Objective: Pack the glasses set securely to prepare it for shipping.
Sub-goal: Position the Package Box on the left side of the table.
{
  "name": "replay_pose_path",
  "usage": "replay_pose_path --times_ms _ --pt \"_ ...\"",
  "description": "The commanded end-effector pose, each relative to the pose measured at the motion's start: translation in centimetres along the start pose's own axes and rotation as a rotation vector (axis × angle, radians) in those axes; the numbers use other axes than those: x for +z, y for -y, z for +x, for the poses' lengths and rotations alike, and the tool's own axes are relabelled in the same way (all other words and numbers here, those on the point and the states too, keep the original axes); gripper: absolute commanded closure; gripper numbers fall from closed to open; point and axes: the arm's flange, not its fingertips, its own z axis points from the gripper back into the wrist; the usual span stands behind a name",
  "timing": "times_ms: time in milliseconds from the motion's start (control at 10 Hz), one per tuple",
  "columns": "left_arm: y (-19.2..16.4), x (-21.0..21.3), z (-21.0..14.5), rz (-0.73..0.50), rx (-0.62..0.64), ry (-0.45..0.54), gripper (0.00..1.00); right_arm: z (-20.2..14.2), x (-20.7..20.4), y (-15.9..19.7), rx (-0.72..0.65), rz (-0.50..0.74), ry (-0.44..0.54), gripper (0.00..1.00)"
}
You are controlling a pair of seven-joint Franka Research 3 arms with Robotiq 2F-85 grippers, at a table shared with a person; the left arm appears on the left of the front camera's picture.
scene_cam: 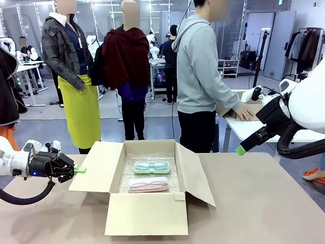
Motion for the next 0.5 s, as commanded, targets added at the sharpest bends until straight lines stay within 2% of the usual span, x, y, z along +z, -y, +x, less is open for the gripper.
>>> replay_pose_path --times_ms 0,400 --pt "-0.3 1.1 1.0 0.02 0.009 -0.006 0.98 0.1 0.1 -0.1 0.002 -0.006 0.002 0.0" --pt "-2.7 10.0 2.9 0.021 0.089 -0.01 0.98 0.1 0.1 -0.1 0.002 -0.006 0.002 0.0"
